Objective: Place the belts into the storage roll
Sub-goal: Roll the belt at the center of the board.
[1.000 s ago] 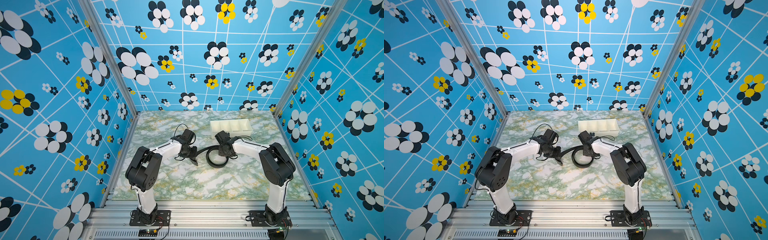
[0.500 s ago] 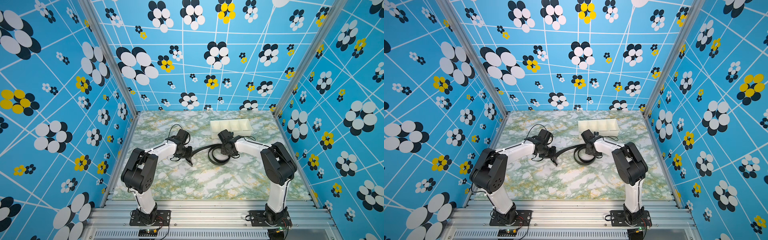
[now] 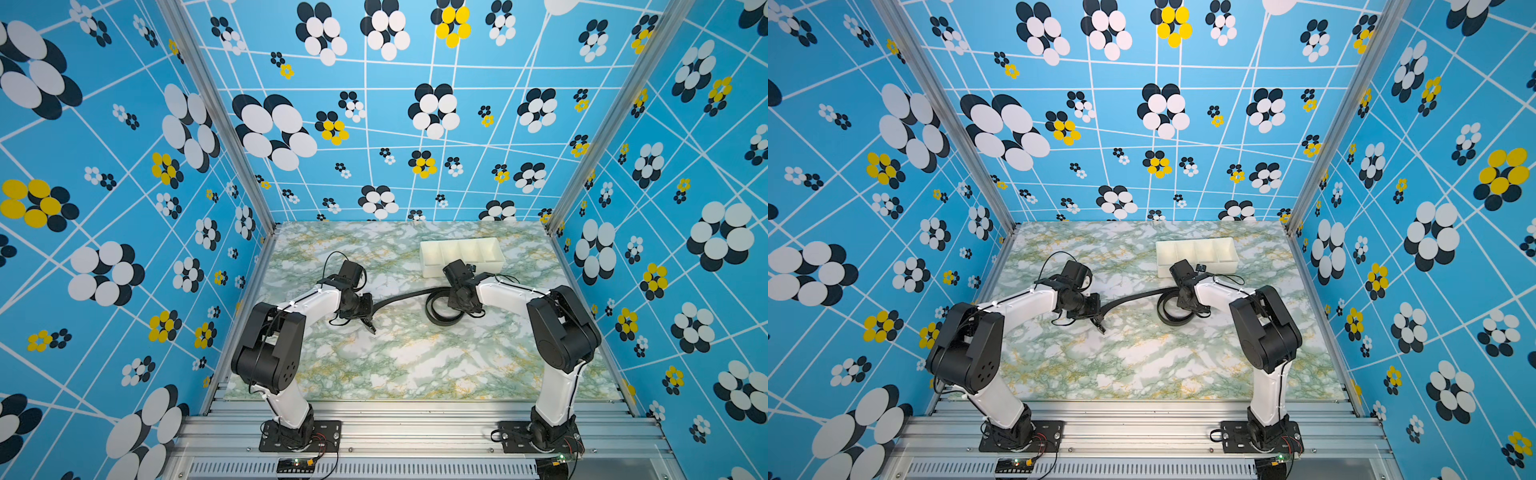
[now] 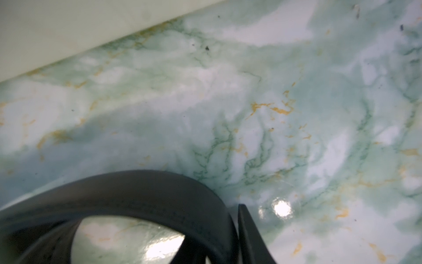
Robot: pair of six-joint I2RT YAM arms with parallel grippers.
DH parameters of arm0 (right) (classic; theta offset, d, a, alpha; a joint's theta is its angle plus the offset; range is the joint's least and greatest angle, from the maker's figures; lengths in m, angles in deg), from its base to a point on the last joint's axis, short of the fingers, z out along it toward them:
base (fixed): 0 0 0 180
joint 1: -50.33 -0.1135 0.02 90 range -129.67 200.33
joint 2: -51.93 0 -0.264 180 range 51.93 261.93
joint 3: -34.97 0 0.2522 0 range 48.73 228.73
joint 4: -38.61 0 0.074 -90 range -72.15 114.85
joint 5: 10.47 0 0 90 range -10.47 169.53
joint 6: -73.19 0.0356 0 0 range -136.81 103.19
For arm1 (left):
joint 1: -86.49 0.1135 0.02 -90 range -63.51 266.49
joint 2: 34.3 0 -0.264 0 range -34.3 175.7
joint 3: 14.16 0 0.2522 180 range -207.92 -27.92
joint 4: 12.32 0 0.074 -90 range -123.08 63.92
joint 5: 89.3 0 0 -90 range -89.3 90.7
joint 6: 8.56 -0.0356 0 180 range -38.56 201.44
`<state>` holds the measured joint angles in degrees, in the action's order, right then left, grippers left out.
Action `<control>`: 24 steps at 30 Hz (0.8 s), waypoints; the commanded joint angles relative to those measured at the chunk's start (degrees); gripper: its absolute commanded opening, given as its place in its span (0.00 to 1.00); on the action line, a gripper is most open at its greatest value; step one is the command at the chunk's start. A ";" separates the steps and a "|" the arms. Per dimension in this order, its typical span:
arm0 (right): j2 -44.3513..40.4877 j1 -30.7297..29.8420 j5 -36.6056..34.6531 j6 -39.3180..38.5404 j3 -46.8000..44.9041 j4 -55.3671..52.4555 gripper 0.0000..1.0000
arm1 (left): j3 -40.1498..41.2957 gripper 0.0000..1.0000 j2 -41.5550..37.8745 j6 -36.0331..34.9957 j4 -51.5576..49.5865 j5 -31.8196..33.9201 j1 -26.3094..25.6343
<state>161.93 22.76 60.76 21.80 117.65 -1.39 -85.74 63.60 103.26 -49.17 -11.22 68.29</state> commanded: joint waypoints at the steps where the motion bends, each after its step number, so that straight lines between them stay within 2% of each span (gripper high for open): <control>1: 3.47 1.90 -3.69 2.66 -3.56 -7.55 0.26 | 4.23 0.00 1.10 0.83 -9.42 7.23 0.71; 6: 3.89 1.91 -3.56 3.24 -3.53 -7.79 0.27 | 6.95 0.00 0.52 1.69 -8.73 7.23 1.34; 11: 3.69 2.18 -3.82 4.37 -4.00 -7.90 0.31 | 11.13 0.00 -1.64 3.64 -5.86 4.30 2.73; 19: 3.22 2.37 -4.00 6.00 -4.43 -7.91 0.31 | 11.86 0.00 -3.25 4.51 -5.57 4.36 3.37; 21: 3.07 2.35 -4.30 6.37 -4.68 -7.63 0.26 | 12.17 0.00 -3.53 4.72 -5.37 4.66 3.09; 24: 3.16 2.35 -4.66 6.74 -4.21 -7.46 0.05 | 13.55 0.00 -4.98 4.60 -3.32 3.58 0.27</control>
<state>161.58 22.70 60.98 25.39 116.95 -0.40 -76.76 57.81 106.43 -41.70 -13.65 69.14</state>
